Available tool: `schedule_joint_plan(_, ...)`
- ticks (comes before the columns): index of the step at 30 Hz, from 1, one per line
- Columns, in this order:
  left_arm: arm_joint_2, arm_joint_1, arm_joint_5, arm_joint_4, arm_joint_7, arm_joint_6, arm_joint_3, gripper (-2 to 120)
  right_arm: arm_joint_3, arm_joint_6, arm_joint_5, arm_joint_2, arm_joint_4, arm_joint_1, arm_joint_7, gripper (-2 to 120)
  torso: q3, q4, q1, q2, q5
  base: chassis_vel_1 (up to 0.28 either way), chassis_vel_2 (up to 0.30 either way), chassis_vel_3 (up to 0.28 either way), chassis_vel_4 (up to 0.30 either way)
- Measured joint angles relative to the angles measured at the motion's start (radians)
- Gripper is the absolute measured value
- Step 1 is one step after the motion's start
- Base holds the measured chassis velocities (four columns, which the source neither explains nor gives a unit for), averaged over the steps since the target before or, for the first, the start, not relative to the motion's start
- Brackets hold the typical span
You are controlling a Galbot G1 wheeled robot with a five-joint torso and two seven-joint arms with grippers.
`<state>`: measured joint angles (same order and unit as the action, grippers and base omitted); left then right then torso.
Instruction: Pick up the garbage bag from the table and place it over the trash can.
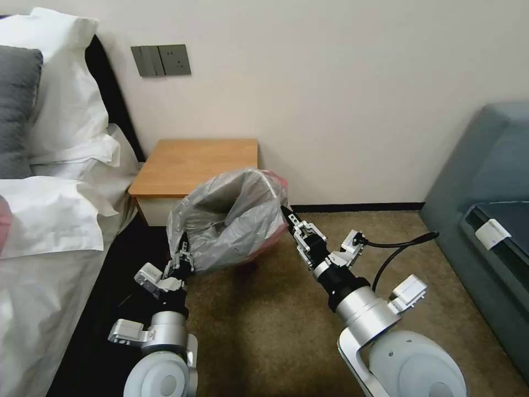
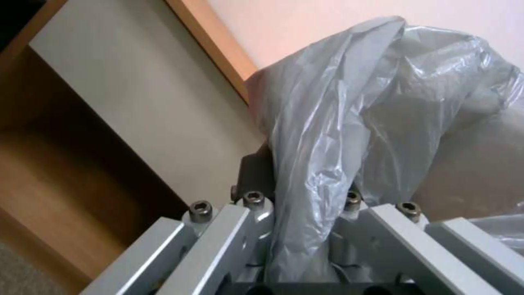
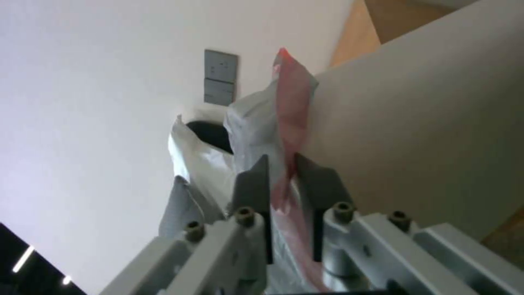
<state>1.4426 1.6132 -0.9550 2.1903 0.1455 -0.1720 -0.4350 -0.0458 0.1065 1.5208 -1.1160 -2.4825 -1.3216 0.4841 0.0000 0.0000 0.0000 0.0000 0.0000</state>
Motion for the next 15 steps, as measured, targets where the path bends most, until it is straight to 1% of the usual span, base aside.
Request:
schedule_joint_plan(2, 0.001, 0.0, 0.0, 0.0, -0.001, 0.0, 0.0, 8, -0.001, 0.0, 0.0, -0.001, 0.0, -0.004, -0.004, 1, 0.0, 0.0, 0.0, 0.0, 0.0, 0.0, 0.0, 0.0, 0.0)
schedule_joint_plan(12, 0.002, -0.001, -0.008, 0.0, -0.001, 0.0, 0.0, 8, -0.009, 0.008, -0.011, -0.009, -0.001, -0.034, -0.015, 0, 0.0, 0.0, 0.0, 0.0, 0.0, 0.0, 0.0, 0.0, 0.0)
schedule_joint_plan(15, 0.003, -0.002, -0.033, 0.01, 0.006, 0.0, -0.002, 8, -0.011, 0.009, -0.023, -0.013, -0.003, -0.055, -0.021, 0, 0.0, 0.0, 0.0, 0.0, 0.0, 0.0, 0.0, 0.0, 0.0)
